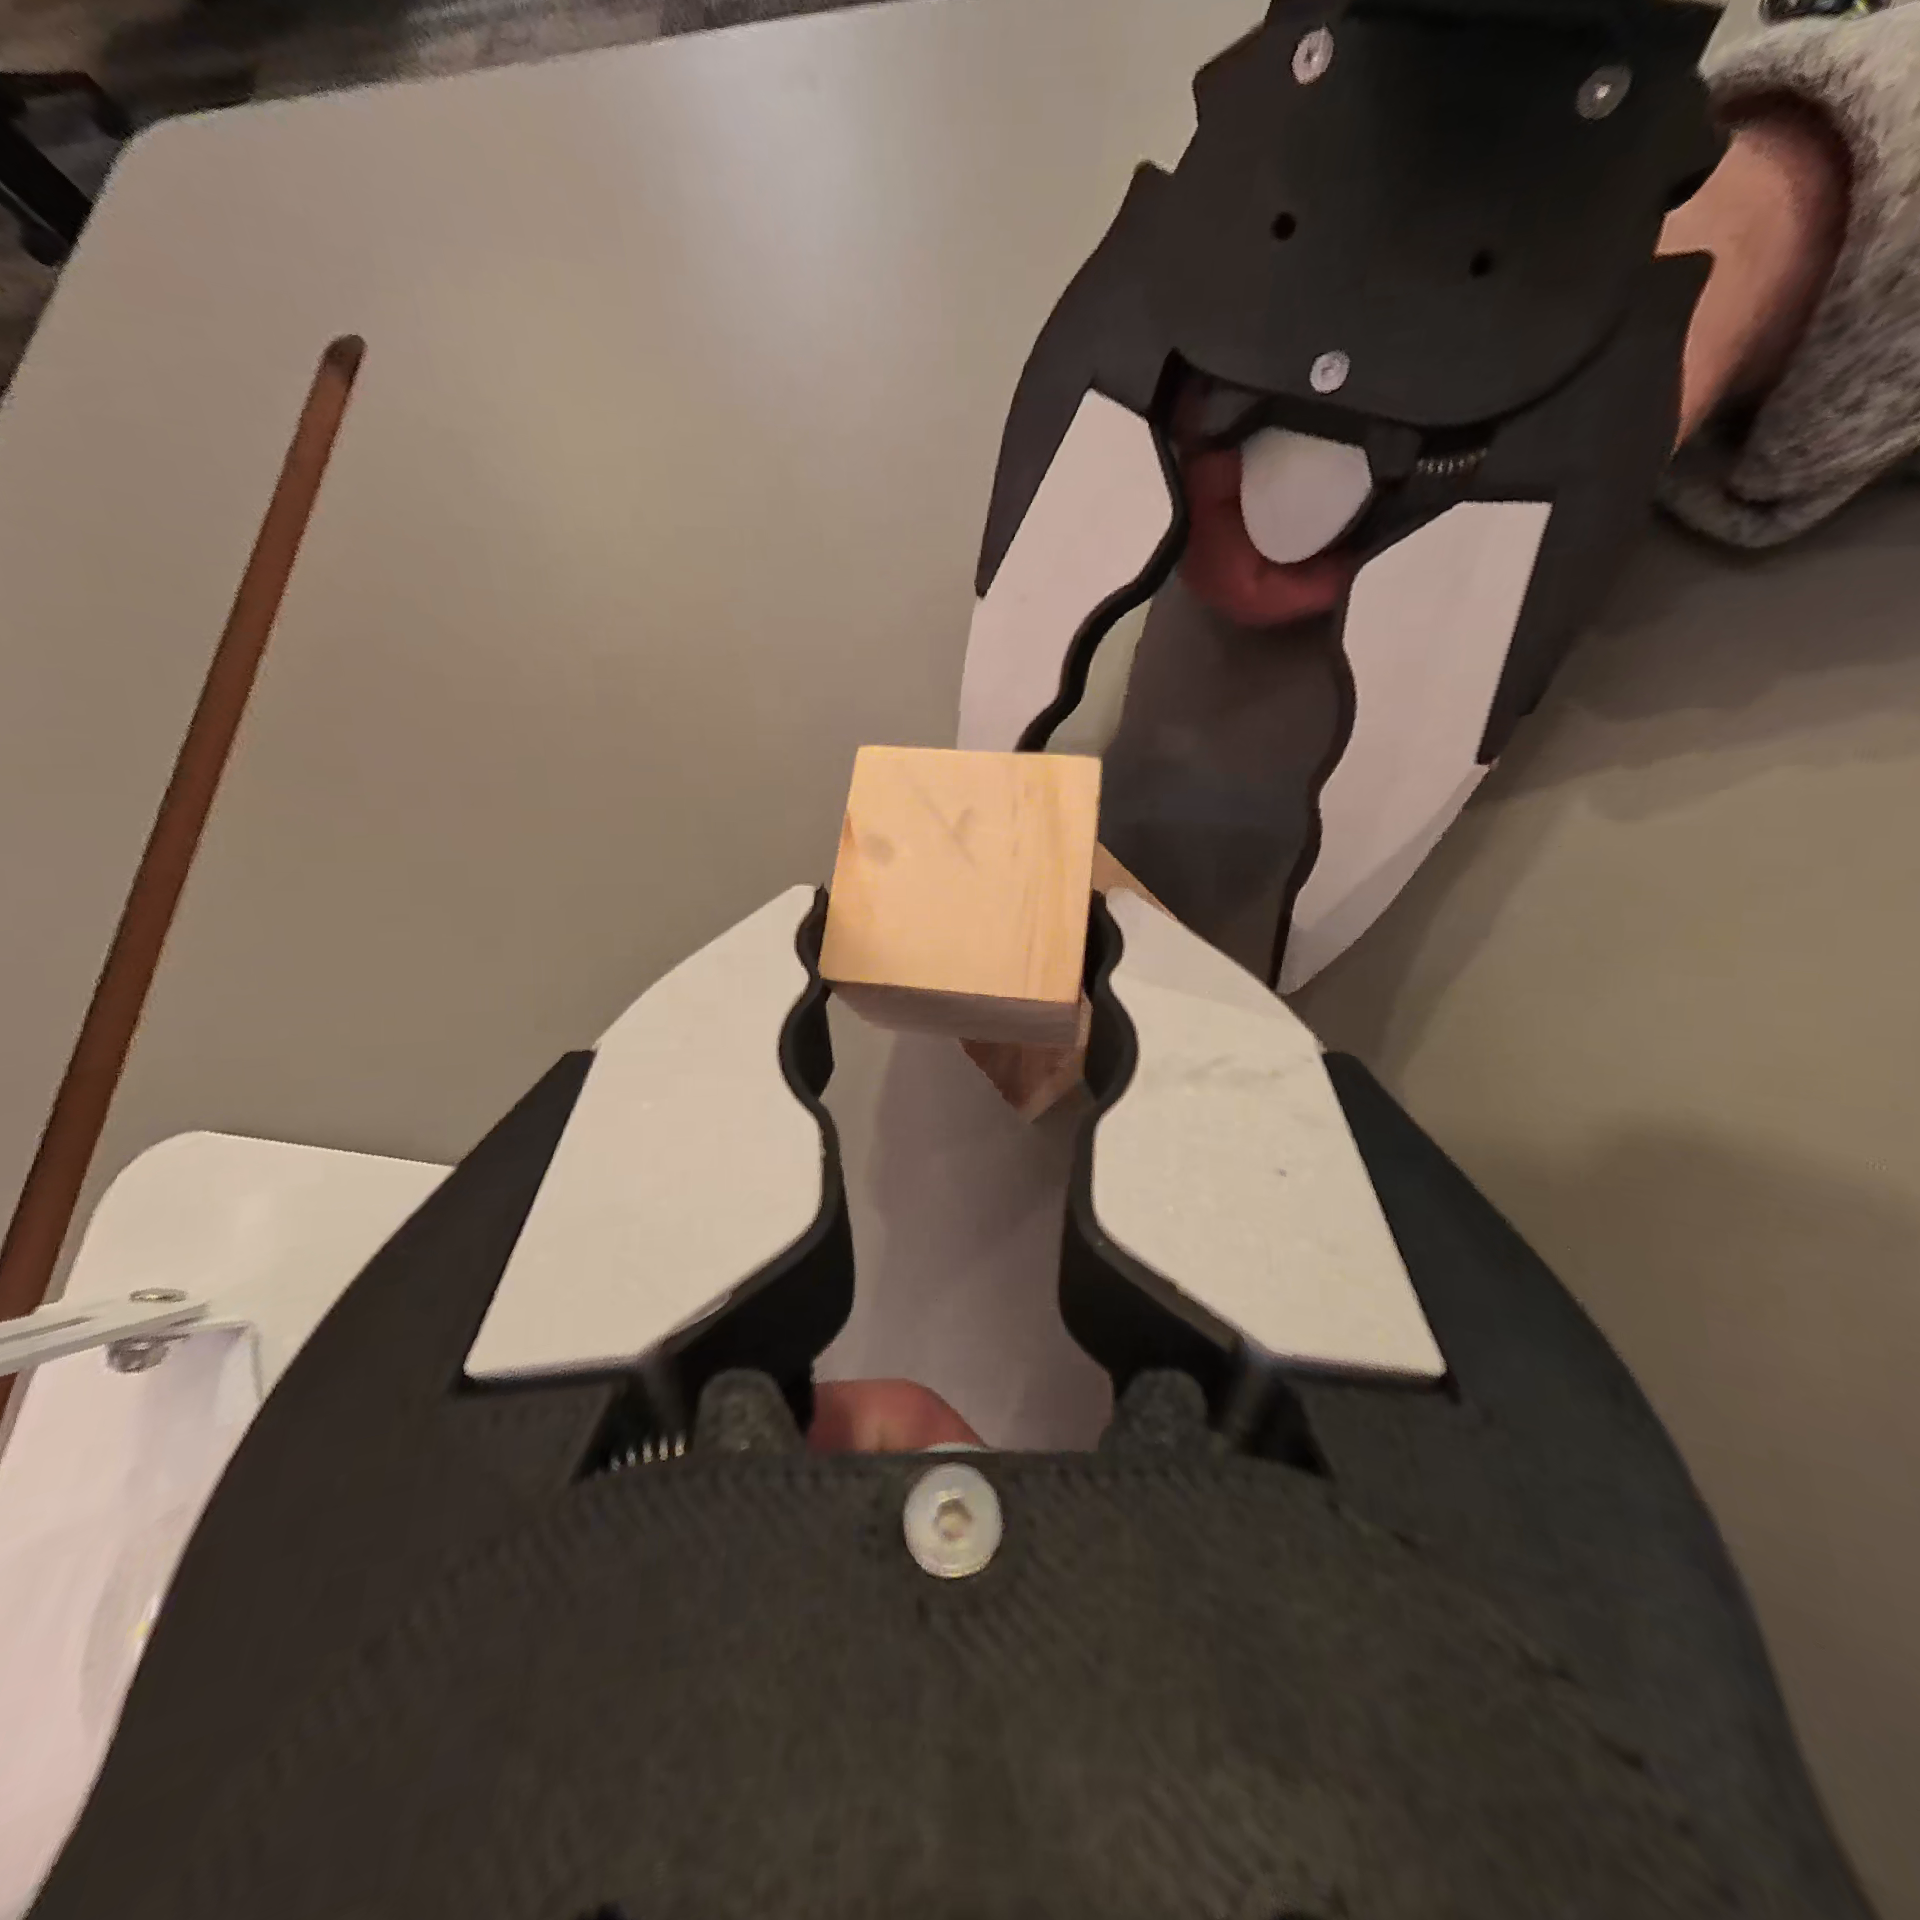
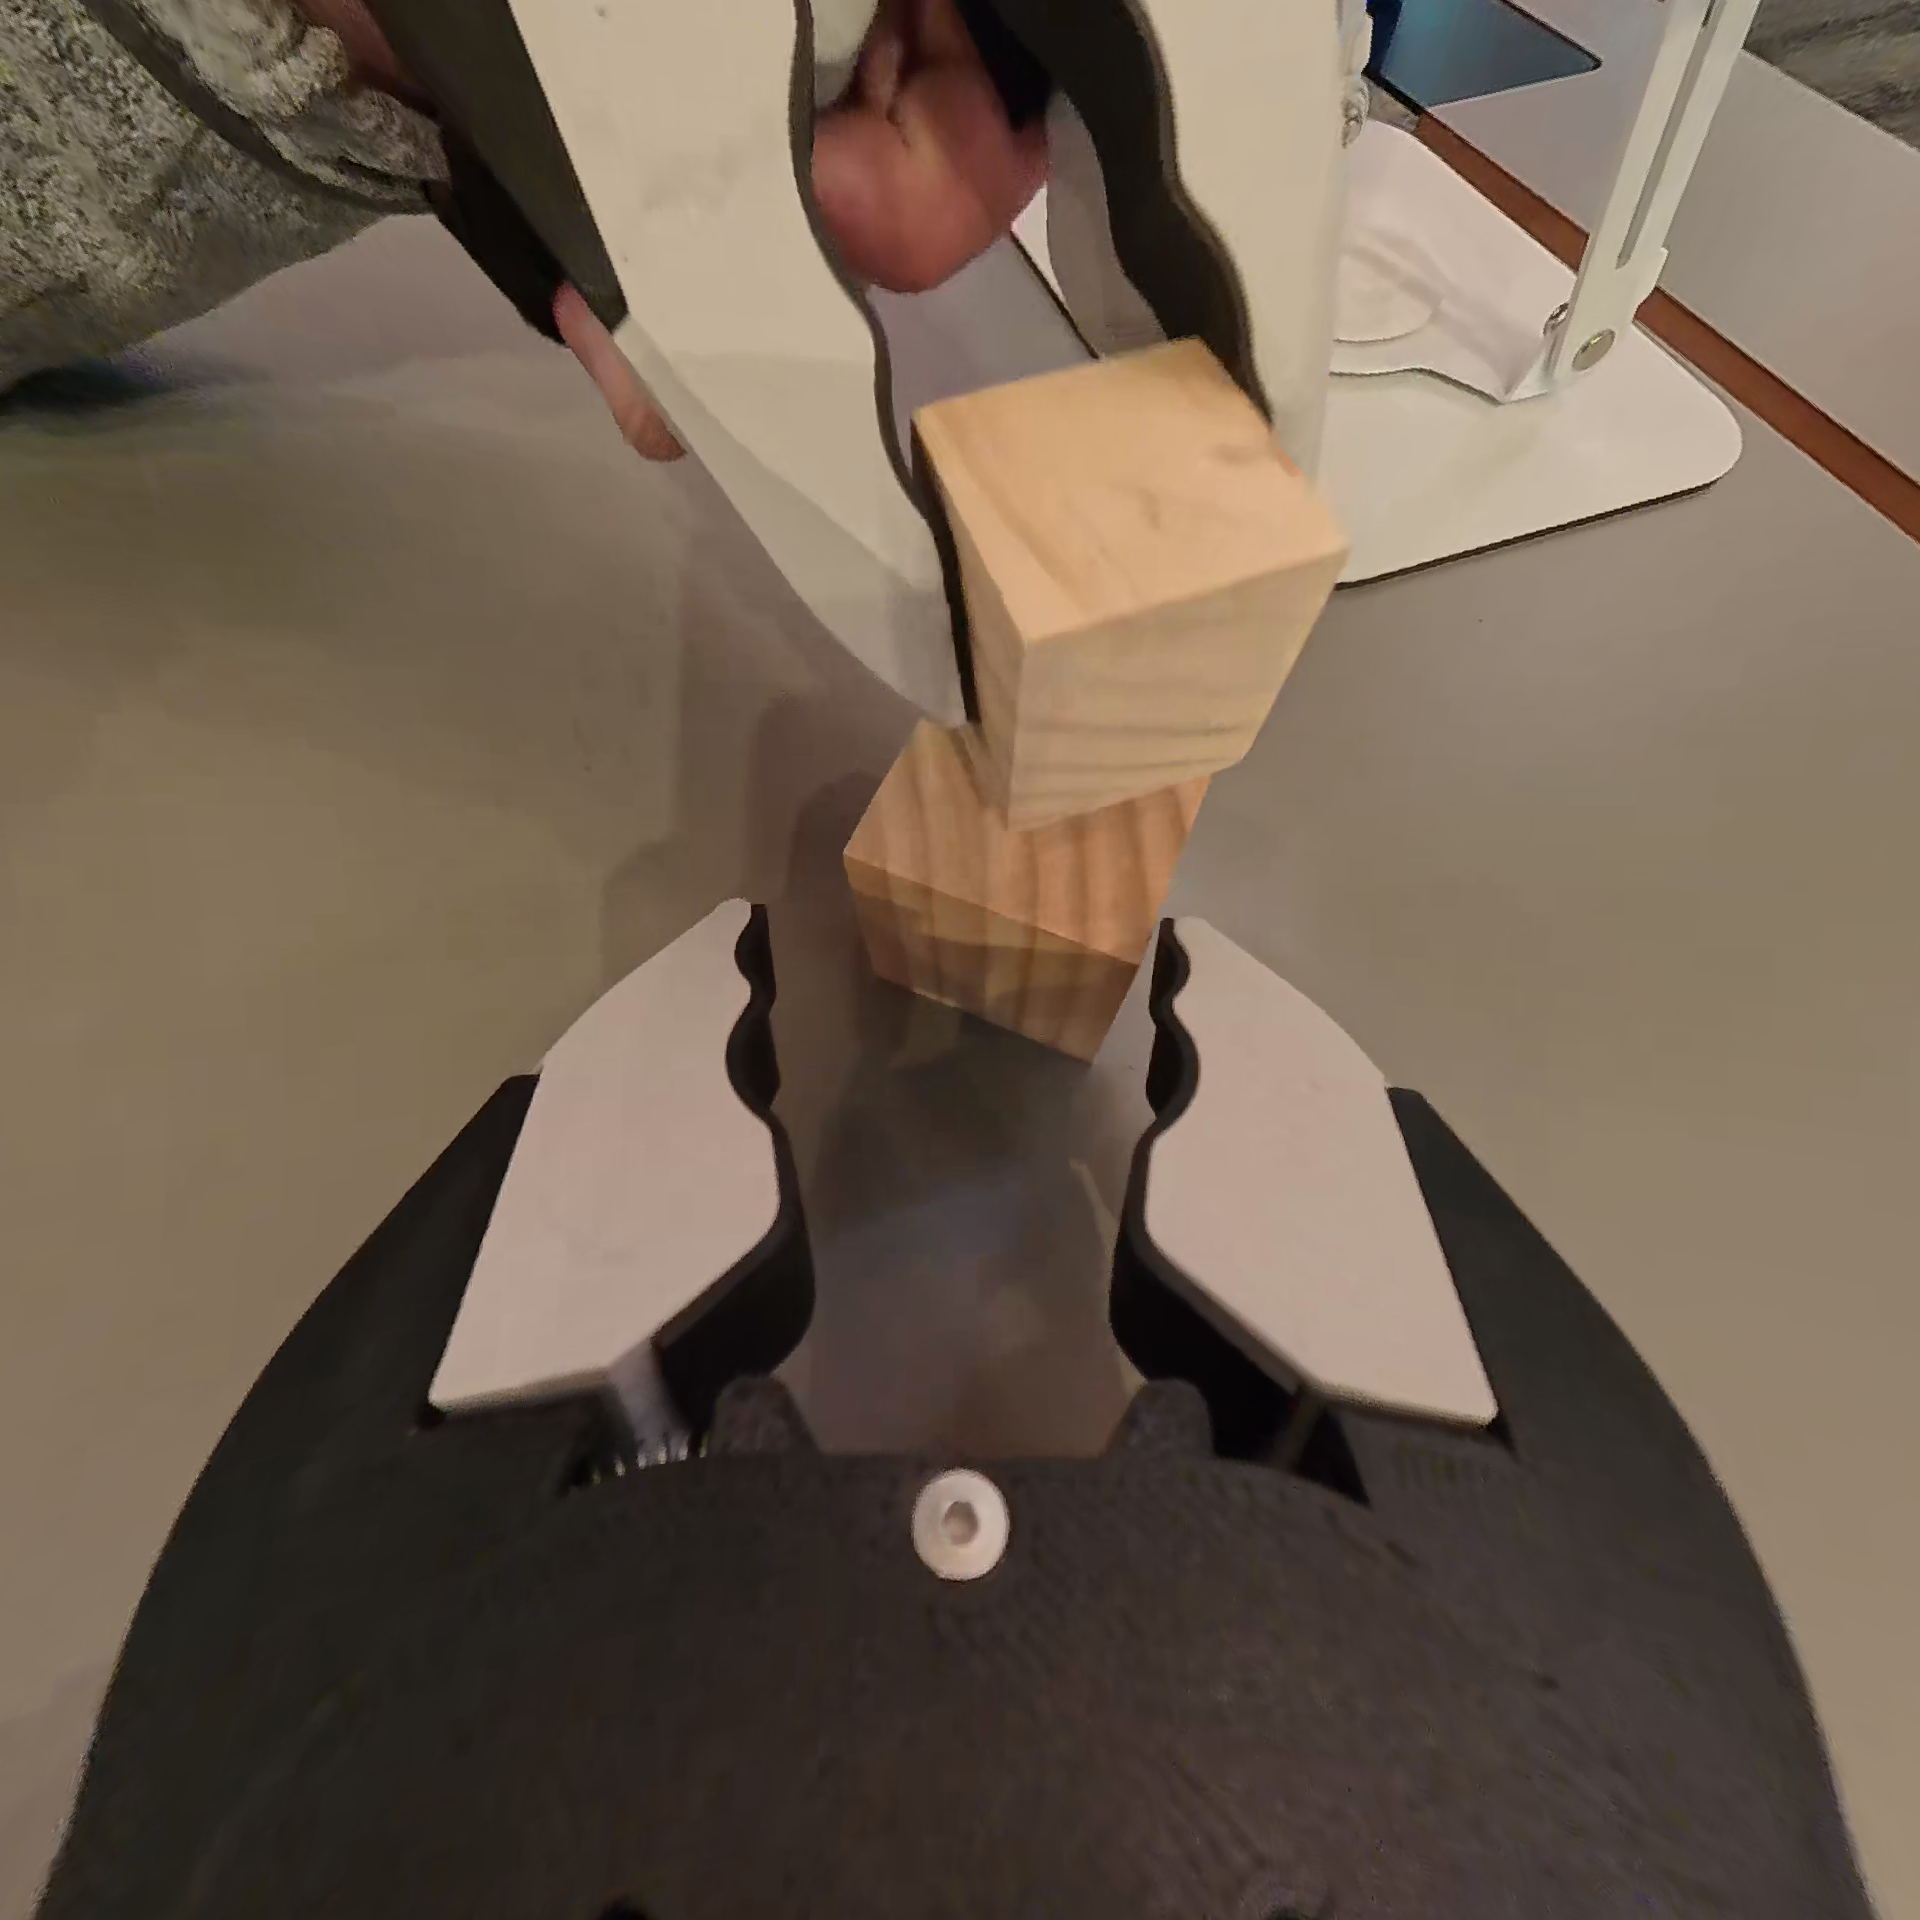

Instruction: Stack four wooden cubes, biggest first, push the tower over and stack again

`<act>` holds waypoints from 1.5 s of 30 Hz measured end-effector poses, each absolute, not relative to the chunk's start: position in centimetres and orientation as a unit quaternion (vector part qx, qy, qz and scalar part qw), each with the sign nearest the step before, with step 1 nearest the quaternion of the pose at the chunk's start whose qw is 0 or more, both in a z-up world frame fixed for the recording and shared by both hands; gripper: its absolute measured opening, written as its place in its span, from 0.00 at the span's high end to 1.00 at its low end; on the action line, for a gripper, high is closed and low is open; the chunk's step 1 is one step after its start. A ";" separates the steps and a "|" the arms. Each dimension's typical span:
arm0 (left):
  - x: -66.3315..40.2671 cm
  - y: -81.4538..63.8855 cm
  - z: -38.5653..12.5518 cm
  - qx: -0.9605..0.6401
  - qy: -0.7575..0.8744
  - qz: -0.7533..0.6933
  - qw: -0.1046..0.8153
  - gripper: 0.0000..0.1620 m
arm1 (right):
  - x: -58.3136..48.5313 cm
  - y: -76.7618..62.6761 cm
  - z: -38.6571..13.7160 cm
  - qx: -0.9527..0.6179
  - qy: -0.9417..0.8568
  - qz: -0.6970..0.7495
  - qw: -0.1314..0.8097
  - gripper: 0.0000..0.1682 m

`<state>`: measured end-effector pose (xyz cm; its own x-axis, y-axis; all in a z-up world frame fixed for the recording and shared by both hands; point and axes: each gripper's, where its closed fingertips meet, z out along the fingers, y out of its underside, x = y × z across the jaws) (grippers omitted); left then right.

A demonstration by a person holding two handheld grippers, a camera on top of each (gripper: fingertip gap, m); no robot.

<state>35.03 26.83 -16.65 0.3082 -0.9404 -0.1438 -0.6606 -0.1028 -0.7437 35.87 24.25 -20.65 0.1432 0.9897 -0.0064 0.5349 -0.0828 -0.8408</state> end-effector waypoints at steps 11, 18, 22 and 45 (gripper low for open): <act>34.0 26.2 -16.9 -0.734 0.512 -0.227 0.383 0.57 | 35.9 24.3 -20.5 -0.664 -0.570 0.322 0.362 0.59; 21.7 21.7 -15.2 -0.769 0.466 -0.118 0.421 0.59 | 36.1 24.3 -20.8 -0.669 -0.570 0.320 0.355 0.58; 9.4 18.4 -16.0 -0.827 0.372 -0.039 0.419 0.60 | 36.2 24.2 -20.9 -0.671 -0.570 0.318 0.352 0.58; 13.5 18.9 -15.7 -0.823 0.363 -0.115 0.421 0.82 | 36.1 24.2 -21.2 -0.673 -0.574 0.309 0.349 0.59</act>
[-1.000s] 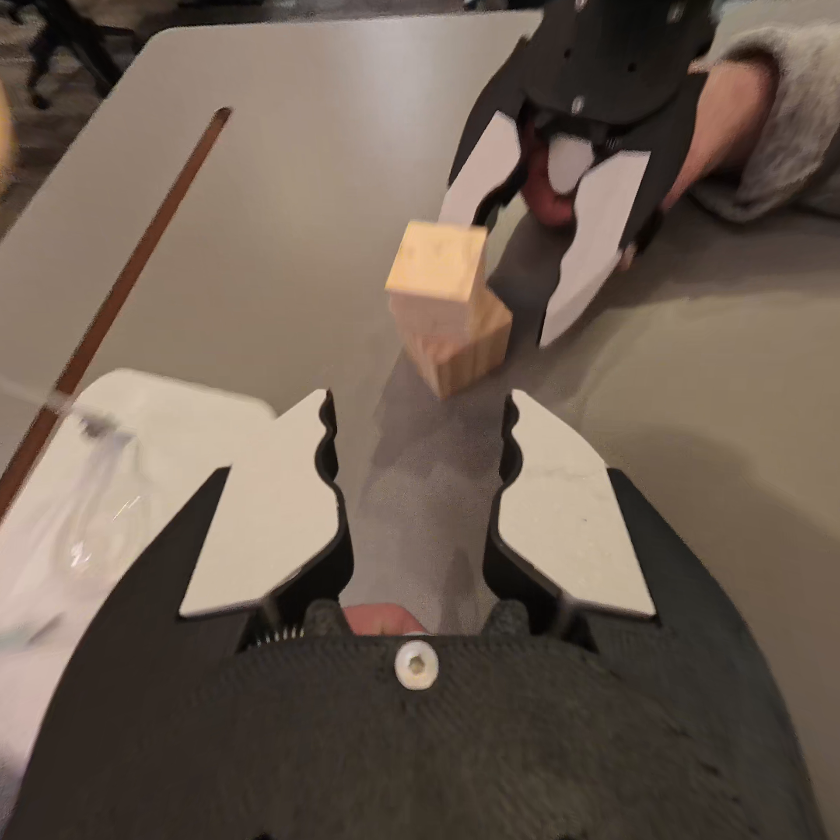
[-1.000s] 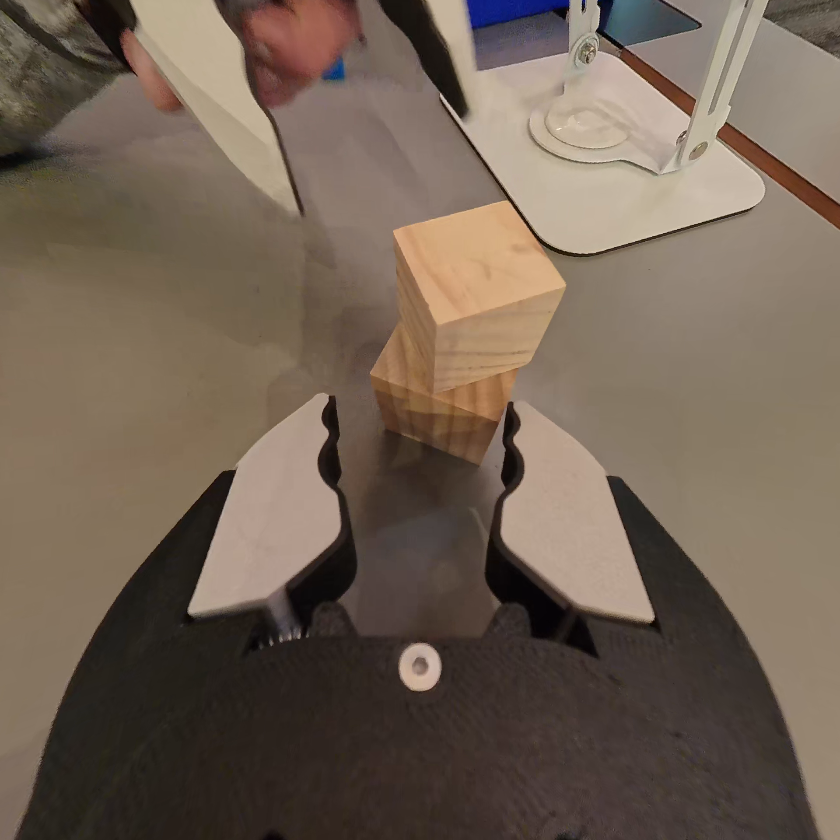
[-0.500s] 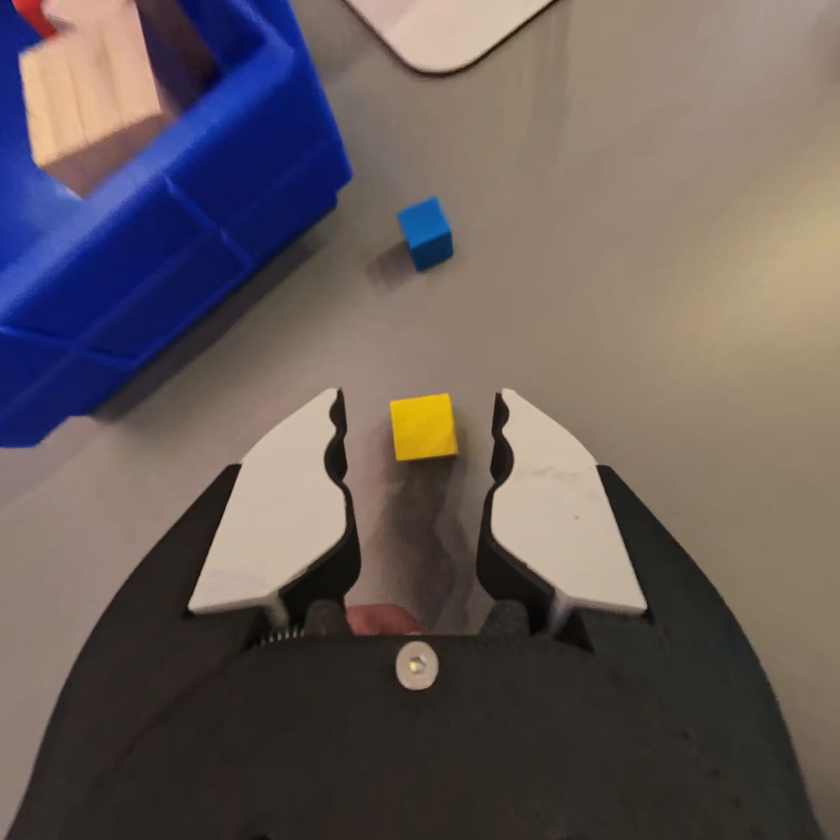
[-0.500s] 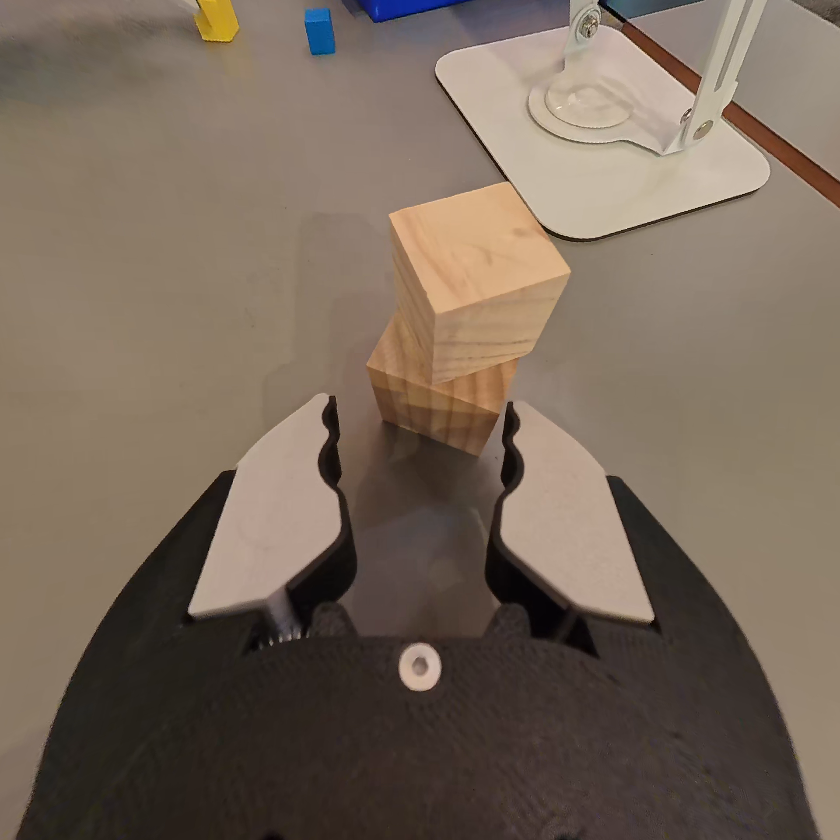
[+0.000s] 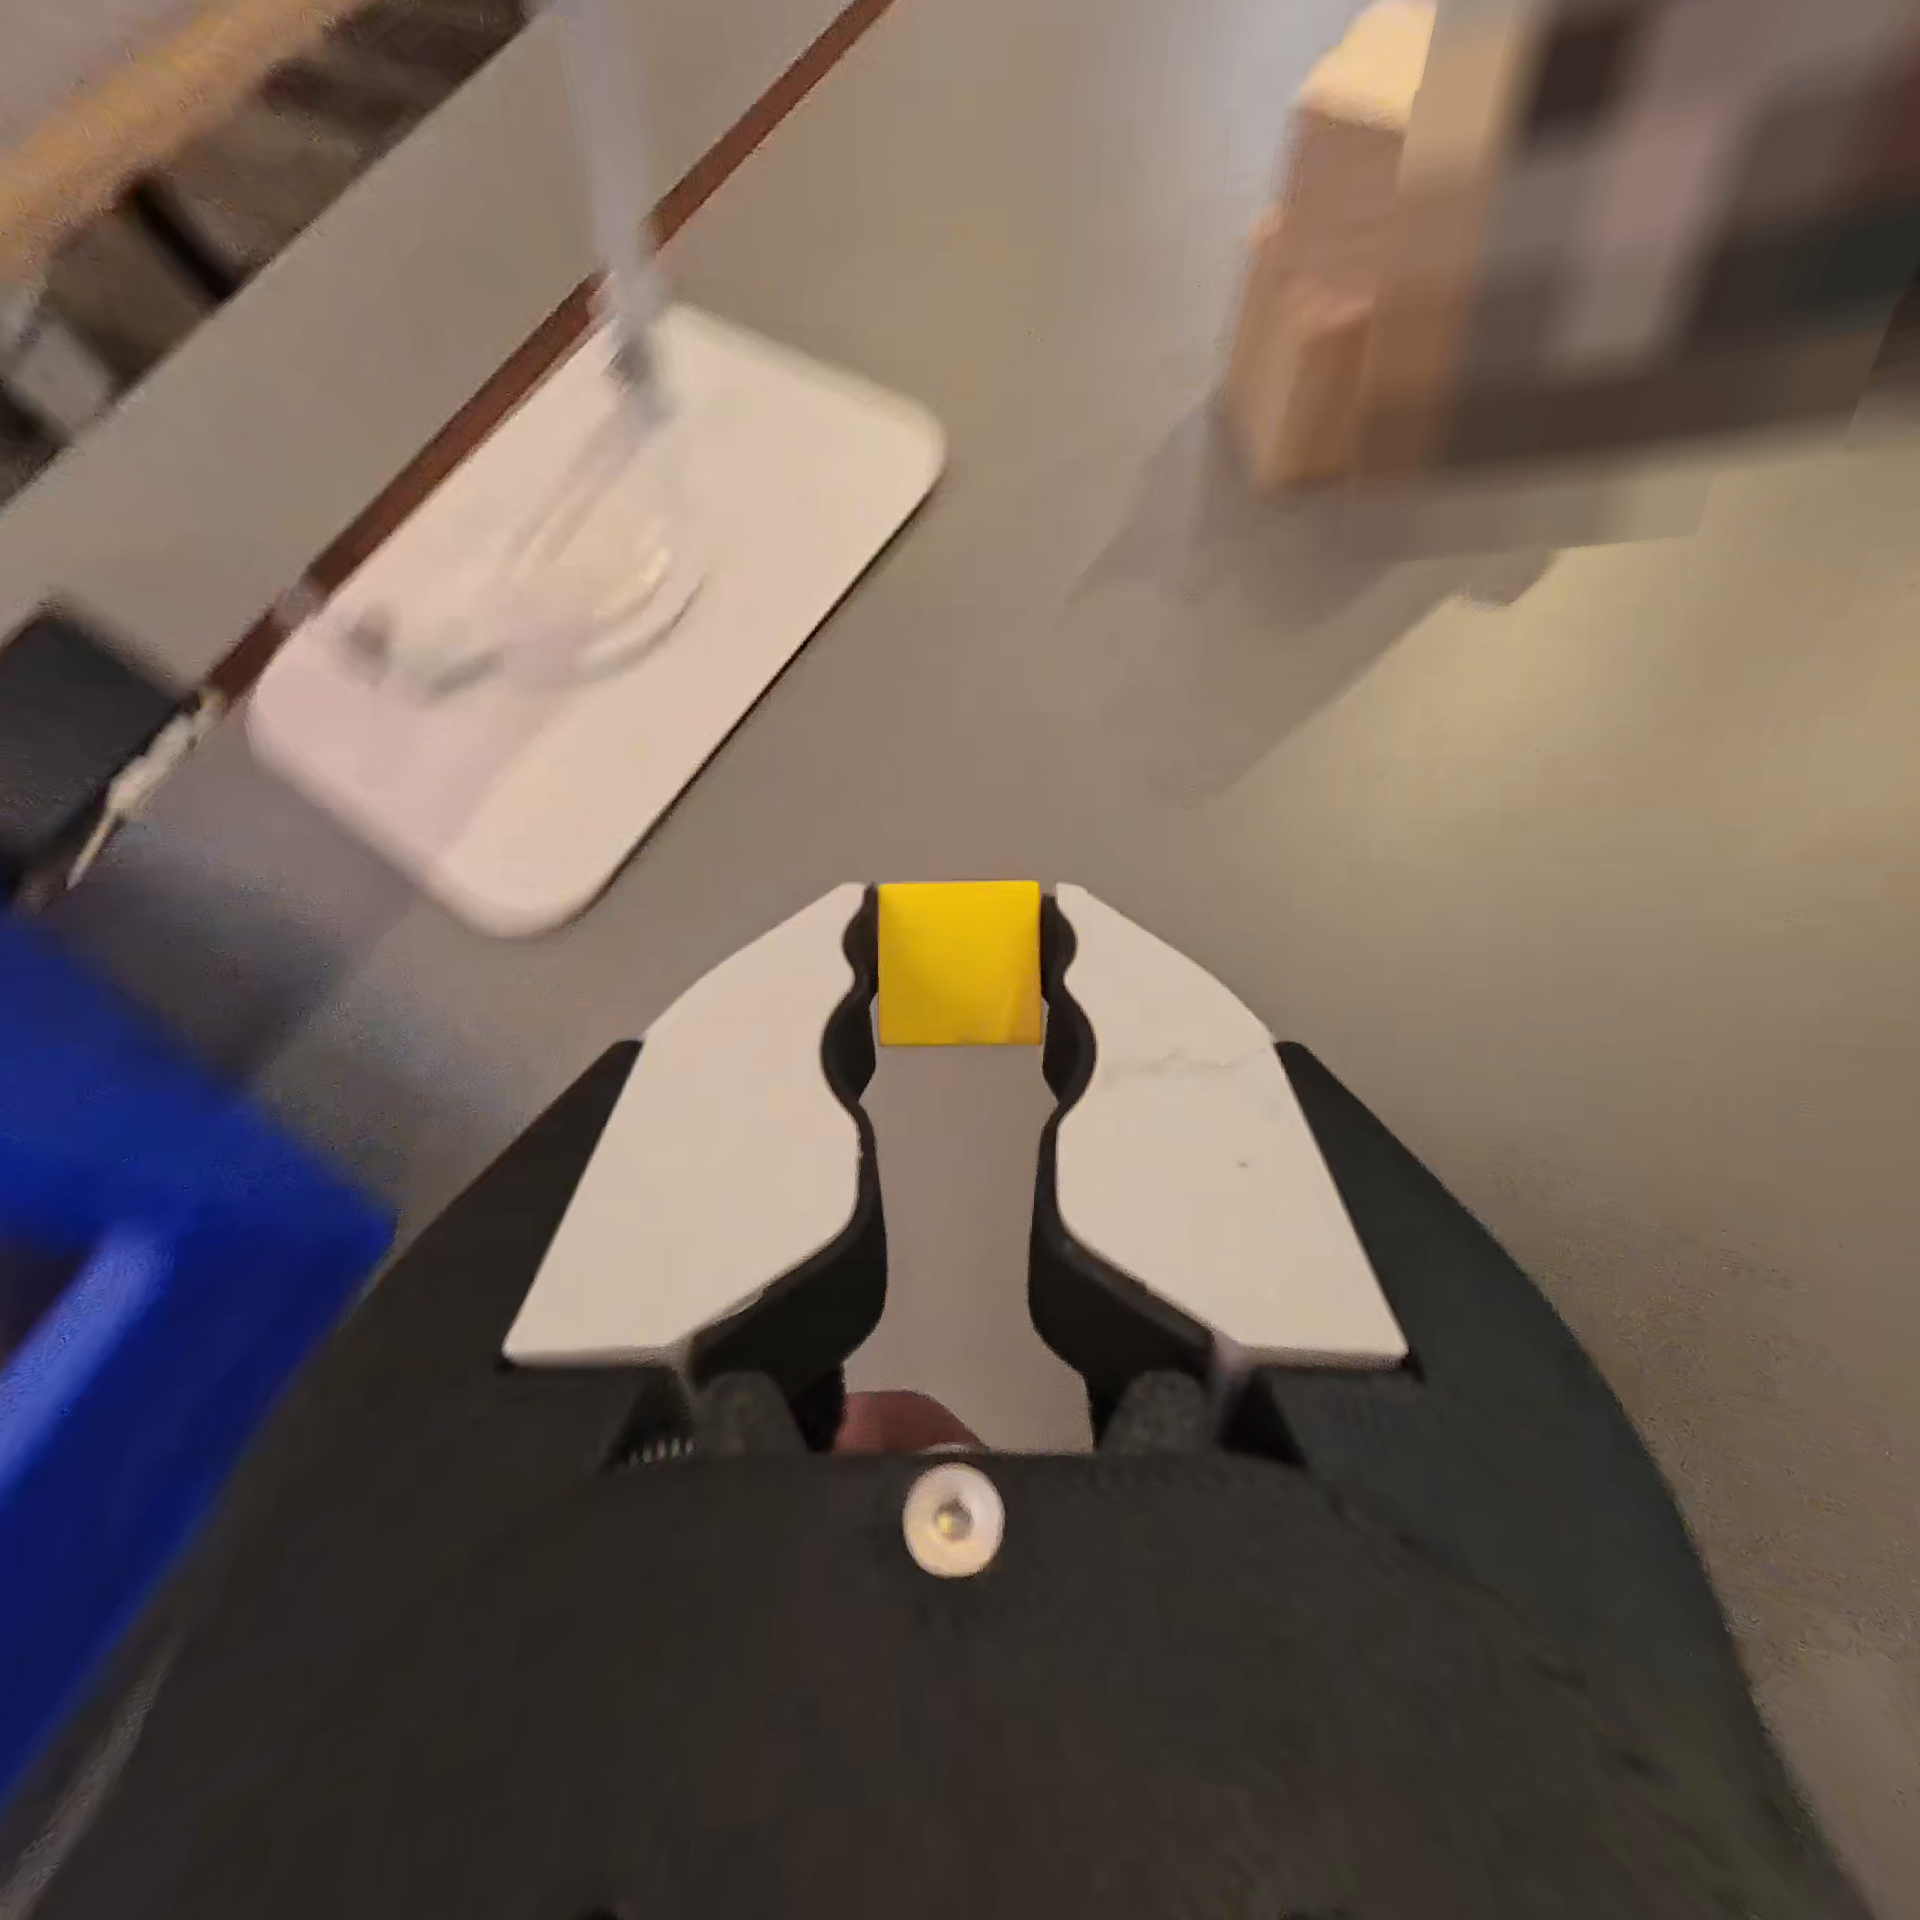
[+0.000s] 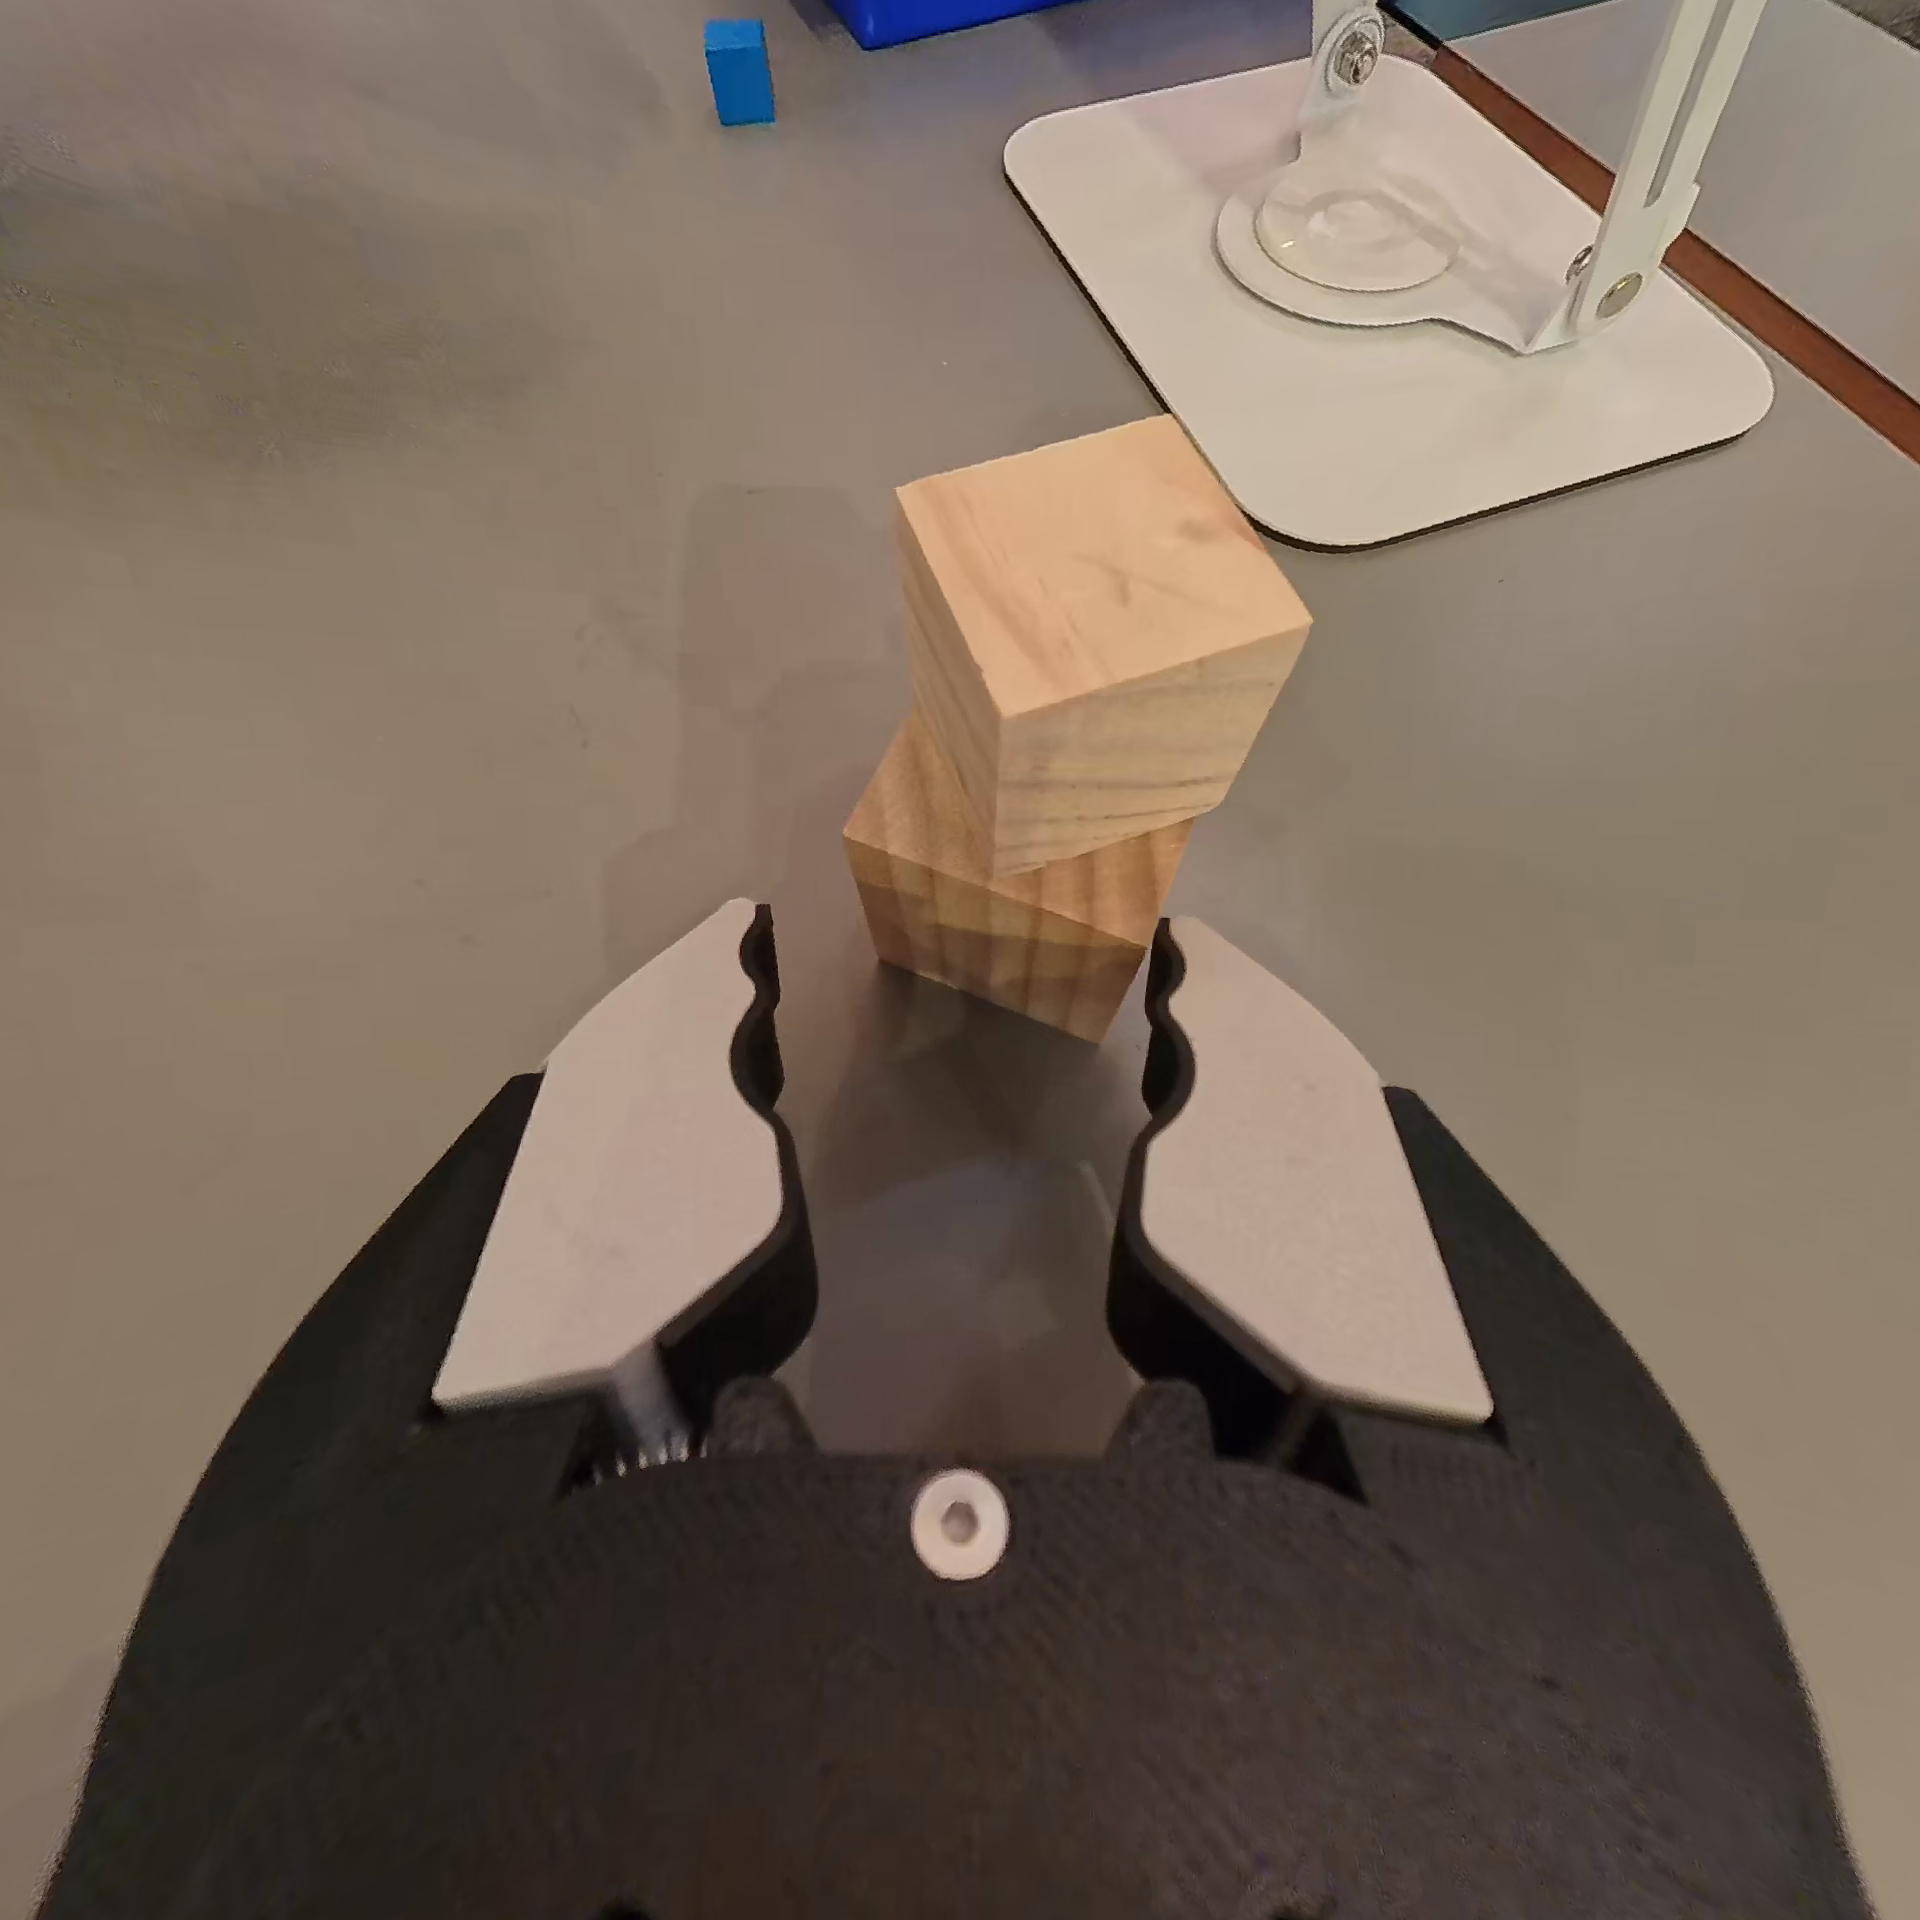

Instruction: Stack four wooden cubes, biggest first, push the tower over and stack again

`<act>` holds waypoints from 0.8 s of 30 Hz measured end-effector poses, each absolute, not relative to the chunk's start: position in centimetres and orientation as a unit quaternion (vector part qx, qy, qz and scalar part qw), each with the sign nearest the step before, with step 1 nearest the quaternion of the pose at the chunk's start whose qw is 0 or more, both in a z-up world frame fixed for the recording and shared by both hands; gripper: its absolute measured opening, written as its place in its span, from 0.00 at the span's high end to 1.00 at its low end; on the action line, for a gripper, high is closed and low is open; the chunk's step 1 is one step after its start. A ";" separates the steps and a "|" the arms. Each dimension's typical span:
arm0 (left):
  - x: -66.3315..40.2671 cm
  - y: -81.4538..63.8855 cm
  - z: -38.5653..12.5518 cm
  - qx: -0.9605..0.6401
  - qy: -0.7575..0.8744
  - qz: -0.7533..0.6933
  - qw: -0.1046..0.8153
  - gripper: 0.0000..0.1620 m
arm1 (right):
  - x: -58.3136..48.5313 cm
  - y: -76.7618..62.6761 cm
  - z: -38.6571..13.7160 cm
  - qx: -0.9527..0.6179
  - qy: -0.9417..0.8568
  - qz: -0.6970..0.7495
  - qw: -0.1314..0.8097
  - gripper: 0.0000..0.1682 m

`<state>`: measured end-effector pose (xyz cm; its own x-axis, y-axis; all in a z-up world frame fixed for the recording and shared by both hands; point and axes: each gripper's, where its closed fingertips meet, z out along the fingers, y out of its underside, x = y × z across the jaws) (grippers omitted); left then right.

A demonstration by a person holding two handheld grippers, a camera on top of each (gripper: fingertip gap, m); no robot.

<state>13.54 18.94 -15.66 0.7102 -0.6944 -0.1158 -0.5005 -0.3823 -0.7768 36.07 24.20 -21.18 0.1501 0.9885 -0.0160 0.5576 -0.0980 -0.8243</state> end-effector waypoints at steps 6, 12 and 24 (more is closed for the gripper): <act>28.6 22.7 -13.2 -0.745 0.491 -0.148 0.428 0.83 | 36.1 24.1 -21.1 -0.671 -0.575 0.313 0.349 0.59; 34.9 25.8 -13.5 -0.732 0.516 -0.178 0.407 0.83 | 36.1 24.0 -20.9 -0.669 -0.574 0.321 0.348 0.59; 36.7 26.9 -14.7 -0.760 0.510 -0.195 0.354 0.82 | 36.1 24.0 -20.9 -0.668 -0.575 0.322 0.347 0.59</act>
<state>36.68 26.87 -14.71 0.4045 -0.9123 -0.0643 -0.6366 -0.2304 -0.7359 36.13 24.01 -20.90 0.1316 0.9908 -0.0321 0.5437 -0.0992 -0.8334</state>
